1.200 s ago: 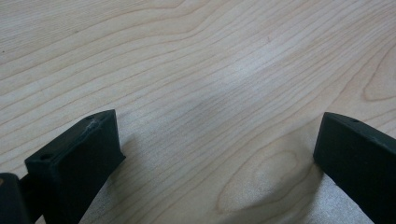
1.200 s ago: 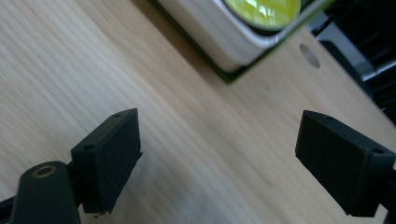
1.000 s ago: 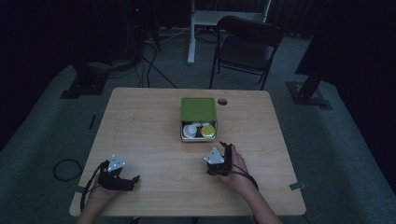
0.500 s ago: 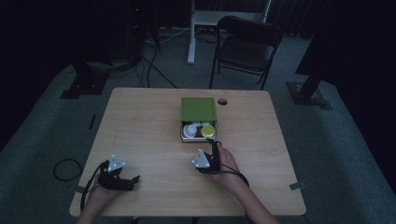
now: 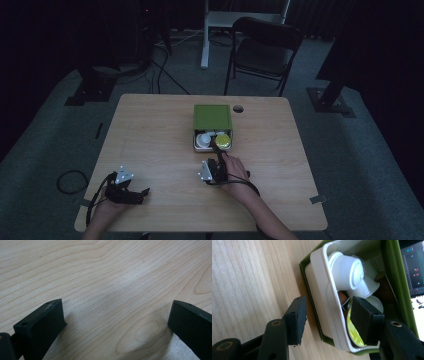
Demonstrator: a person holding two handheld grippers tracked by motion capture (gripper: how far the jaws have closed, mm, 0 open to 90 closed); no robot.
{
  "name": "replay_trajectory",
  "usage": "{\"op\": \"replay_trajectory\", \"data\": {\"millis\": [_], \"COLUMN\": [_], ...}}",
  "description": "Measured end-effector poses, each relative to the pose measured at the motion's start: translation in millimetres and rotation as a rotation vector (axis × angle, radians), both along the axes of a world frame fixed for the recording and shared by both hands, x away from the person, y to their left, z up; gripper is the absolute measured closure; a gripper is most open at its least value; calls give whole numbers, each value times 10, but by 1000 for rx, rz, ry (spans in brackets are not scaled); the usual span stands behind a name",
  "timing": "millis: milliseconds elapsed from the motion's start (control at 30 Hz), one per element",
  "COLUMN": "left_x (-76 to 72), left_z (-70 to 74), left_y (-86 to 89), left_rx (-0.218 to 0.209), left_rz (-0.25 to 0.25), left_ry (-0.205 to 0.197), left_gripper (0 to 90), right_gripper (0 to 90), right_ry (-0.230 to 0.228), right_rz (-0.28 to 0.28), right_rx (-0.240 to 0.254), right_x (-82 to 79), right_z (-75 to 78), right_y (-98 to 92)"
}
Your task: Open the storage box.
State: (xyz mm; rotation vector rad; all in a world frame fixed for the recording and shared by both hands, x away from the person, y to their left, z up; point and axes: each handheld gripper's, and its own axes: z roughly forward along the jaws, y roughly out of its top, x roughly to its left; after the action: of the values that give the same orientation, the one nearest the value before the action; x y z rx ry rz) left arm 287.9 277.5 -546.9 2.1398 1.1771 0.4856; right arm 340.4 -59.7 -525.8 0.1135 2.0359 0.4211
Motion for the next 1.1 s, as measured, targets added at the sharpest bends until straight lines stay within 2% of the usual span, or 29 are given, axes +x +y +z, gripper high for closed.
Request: {"op": "replay_trajectory", "data": {"millis": [100, 200, 300, 400, 467, 600, 700, 867, 1100], "left_x": [0, 0, 0, 0, 0, 0, 0, 0, 0], "left_z": [0, 0, 0, 0, 0, 0, 0, 0, 0], "left_y": [1, 1, 1, 1, 1, 3, 3, 3, 5], "left_rx": [1, 0, 0, 0, 0, 1, 0, 1, 1], "left_rz": [-2, -1, -1, -2, -1, -3, -3, -4, -6], "left_ry": [0, 0, 0, 0, 0, 1, 0, 1, 0], "left_gripper": [8, 8, 8, 8, 8, 8, 8, 8, 8], "right_gripper": [465, 460, 456, 510, 531, 546, 561, 626, 694], "right_ry": [-8, -10, -16, -4, -16, -58, -68, -80, -124], "right_rz": [4, 6, -11, -22, -23, -15, -14, -26, -21], "right_rx": [-28, -28, -54, -80, -90, -146, -176, -180, -221], "right_x": [23, 36, 94, 135, 150, 158, 162, 179, 174], "right_z": [-24, -33, -57, -79, -103, -135, -157, -145, -170], "right_y": [30, 51, 71, 77, 80, 100, 121, 132, 167]}}
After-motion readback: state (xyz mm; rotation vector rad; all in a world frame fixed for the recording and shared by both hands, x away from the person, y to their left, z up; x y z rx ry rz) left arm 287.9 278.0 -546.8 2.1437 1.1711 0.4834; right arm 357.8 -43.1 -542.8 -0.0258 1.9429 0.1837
